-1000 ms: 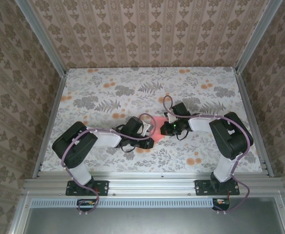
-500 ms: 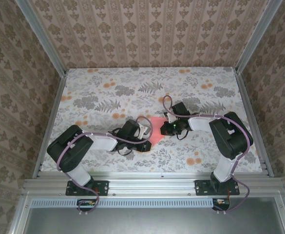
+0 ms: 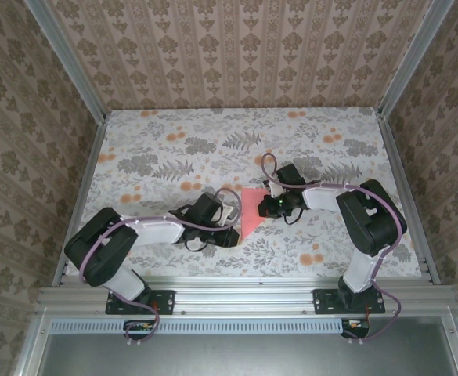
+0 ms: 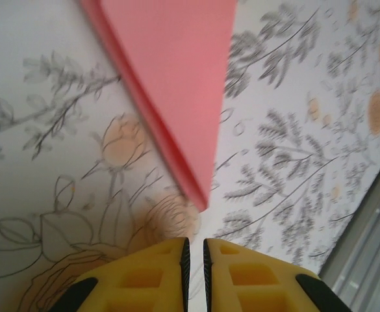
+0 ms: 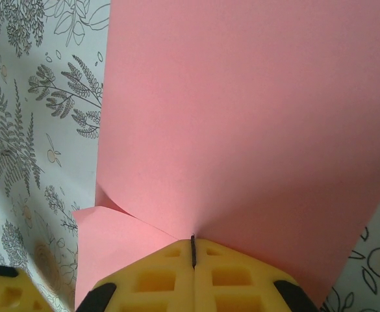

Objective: Fold a paper plane with a square sheet of paper (pick it up from the middle)
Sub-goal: Third fold the triangle at the center of the table.

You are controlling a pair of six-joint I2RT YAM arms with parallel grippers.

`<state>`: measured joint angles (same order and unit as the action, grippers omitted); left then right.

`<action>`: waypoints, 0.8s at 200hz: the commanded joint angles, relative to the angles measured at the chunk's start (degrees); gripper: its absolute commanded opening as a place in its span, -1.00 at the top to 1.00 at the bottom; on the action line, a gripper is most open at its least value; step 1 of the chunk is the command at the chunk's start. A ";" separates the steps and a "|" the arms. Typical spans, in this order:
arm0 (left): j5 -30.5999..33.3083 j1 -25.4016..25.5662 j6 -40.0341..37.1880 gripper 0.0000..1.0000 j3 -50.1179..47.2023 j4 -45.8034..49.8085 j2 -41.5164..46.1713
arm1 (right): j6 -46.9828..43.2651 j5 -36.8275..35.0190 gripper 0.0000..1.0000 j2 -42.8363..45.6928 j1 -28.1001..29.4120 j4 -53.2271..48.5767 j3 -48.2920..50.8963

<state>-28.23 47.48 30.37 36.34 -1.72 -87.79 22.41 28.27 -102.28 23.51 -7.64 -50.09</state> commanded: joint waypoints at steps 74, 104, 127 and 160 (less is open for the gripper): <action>1.12 -0.46 -0.20 0.66 13.41 0.57 -6.39 | -0.65 -3.45 1.00 -1.34 0.13 -7.83 1.44; 1.66 -0.77 -1.10 0.67 15.52 0.70 -10.83 | -0.35 -2.39 1.00 -1.27 0.09 -7.17 1.57; 3.00 -1.83 -0.43 0.67 15.73 0.41 -13.05 | -0.15 -1.91 1.00 -1.08 0.06 -6.59 1.66; 4.49 -3.34 0.17 0.67 15.52 -1.16 -15.75 | 0.16 -1.25 1.00 -0.97 0.13 -6.18 1.90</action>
<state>-25.32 45.25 30.41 50.57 -1.76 -101.69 22.46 28.88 -102.28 23.51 -7.97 -50.28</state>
